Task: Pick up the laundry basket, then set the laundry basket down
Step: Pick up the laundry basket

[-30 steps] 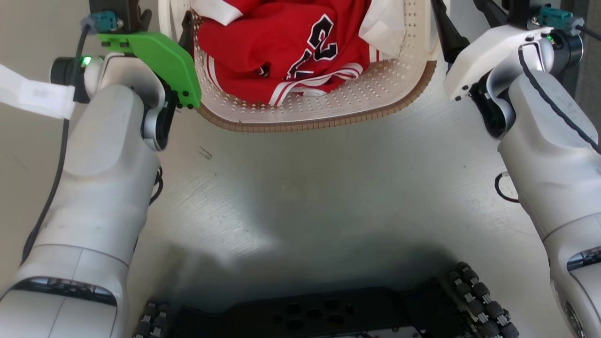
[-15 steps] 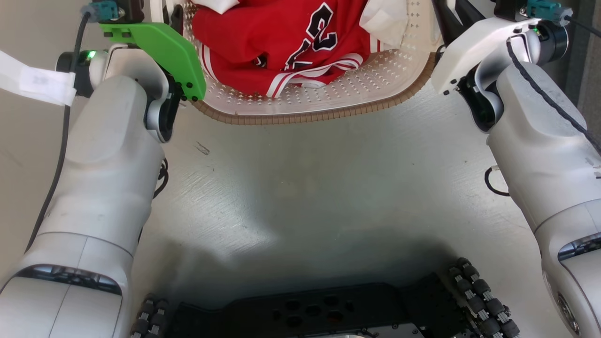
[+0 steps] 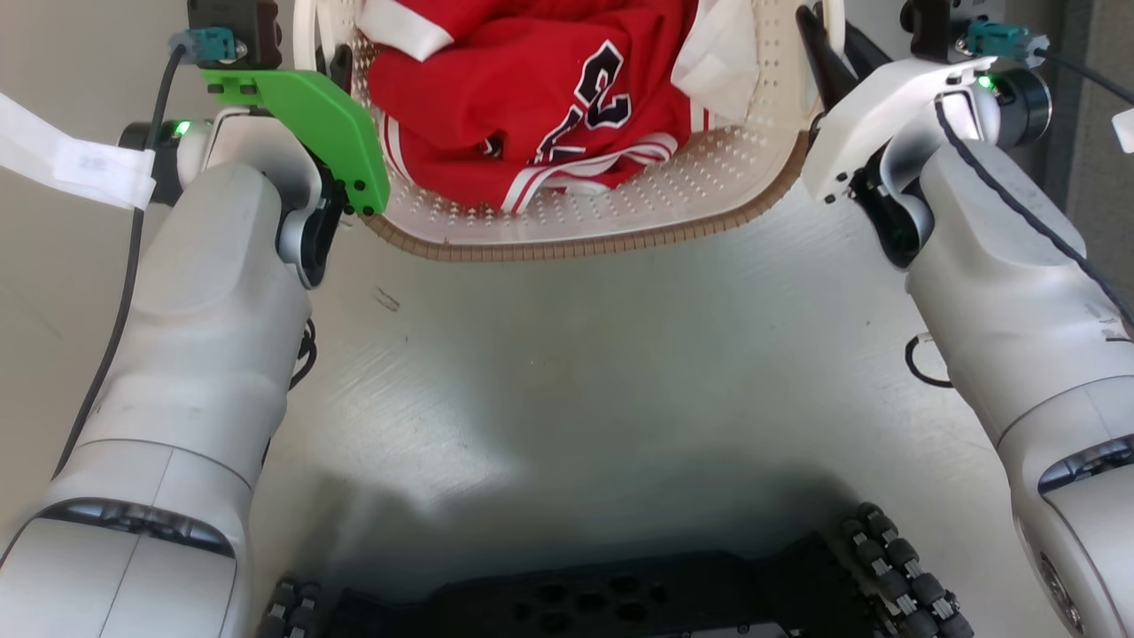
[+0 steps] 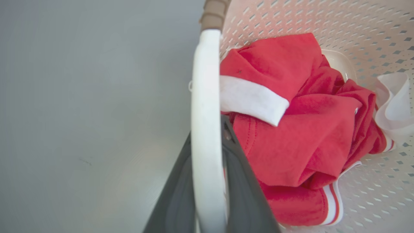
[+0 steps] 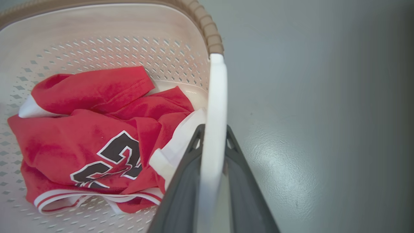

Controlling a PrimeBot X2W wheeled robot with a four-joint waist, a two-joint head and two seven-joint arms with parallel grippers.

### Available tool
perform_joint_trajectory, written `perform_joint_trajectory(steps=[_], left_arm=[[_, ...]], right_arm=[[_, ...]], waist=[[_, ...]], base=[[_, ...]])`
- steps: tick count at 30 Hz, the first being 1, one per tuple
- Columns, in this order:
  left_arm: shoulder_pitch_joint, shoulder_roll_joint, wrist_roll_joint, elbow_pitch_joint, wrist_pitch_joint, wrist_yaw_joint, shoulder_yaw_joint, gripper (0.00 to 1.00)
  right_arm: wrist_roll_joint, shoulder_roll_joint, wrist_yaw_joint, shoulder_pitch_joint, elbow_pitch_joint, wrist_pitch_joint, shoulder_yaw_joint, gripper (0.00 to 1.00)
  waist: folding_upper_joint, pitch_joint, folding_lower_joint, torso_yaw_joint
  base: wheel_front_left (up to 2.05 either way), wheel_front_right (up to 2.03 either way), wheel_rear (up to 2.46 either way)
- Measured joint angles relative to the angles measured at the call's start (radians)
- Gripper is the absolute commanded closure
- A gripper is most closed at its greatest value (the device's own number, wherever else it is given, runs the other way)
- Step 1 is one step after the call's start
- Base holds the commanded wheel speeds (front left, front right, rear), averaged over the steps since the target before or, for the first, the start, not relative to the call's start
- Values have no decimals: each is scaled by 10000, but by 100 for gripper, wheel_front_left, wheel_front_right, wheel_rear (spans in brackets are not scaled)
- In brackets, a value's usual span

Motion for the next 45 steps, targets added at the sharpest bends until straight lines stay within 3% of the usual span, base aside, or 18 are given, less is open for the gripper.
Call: perform_joint_trajectory(steps=[16,45], left_arm=[[78,-40,-884,934,1009,-299,-244,100],[1690,-84,-2242,1801,2679,-550,-474,100]], right_arm=[[809,284,2,158,876,330,364,100],[2180,571,4,1681,1496,2698,1406,100]], waist=[[0,-1445,0,-106],[0,-5096,-1,-275]], base=[[0,0,0],[0,0,0]])
